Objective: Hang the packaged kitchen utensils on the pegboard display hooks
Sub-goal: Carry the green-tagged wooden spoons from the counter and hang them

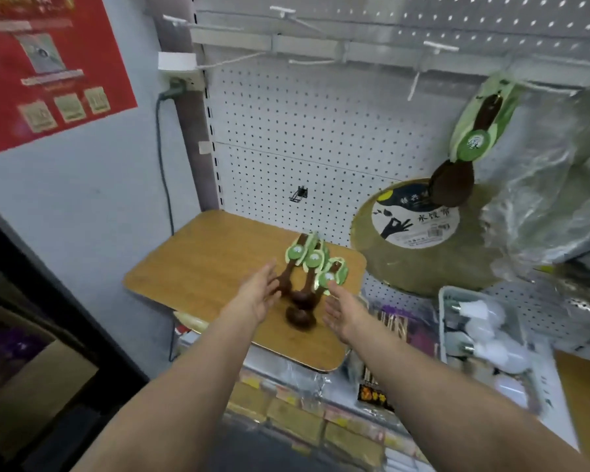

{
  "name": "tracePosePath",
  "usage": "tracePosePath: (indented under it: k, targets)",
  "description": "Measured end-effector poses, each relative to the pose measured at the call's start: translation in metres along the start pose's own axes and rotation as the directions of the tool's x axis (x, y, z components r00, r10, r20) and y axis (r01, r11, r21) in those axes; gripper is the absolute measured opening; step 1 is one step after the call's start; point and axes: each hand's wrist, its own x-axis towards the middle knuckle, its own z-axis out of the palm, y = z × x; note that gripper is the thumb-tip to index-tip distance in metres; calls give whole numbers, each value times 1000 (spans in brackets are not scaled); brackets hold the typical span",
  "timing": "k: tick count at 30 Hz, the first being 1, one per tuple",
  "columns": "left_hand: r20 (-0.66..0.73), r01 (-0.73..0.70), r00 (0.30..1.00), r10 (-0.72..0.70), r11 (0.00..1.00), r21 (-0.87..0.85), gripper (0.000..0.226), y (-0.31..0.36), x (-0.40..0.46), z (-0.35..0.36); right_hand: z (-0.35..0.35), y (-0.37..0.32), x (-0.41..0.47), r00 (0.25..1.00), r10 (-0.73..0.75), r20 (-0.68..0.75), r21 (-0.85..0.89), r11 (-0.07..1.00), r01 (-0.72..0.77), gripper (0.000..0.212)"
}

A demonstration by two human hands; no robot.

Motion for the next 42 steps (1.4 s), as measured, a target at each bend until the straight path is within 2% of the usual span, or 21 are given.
tracePosePath:
  k: [7, 12, 19, 25, 29, 34, 37, 42]
  targets:
    - [79, 61, 994, -70, 992, 113, 52, 27, 61, 2, 41, -16, 38, 996, -51, -79, 61, 997, 56, 56]
    - [62, 73, 995, -83, 987, 140, 50, 40, 107, 8, 64, -31, 82, 997, -30, -74, 25, 999, 32, 54]
    - [-2, 57, 998, -58, 970, 238, 54, 62, 165, 14, 86, -44, 135, 999, 34, -2, -30, 999, -34, 77]
    - [-1, 108, 994, -113, 943, 315, 56, 68, 205, 19, 95, -42, 158, 993, 77, -84, -66, 994, -83, 85]
    - [39, 147, 983, -178, 901, 408, 62, 66, 234, 22, 101, -42, 166, 985, 100, -138, -22, 994, -104, 78]
    - [90, 182, 965, -248, 872, 454, 48, 65, 253, 27, 107, -37, 174, 980, 129, -149, 29, 992, -126, 59]
    - [127, 225, 942, -311, 866, 446, 50, 58, 268, 25, 113, -31, 179, 978, 143, -149, 53, 989, -136, 64]
    - [146, 254, 921, -362, 841, 478, 49, 56, 275, 20, 121, -27, 180, 973, 131, -192, 70, 990, -120, 38]
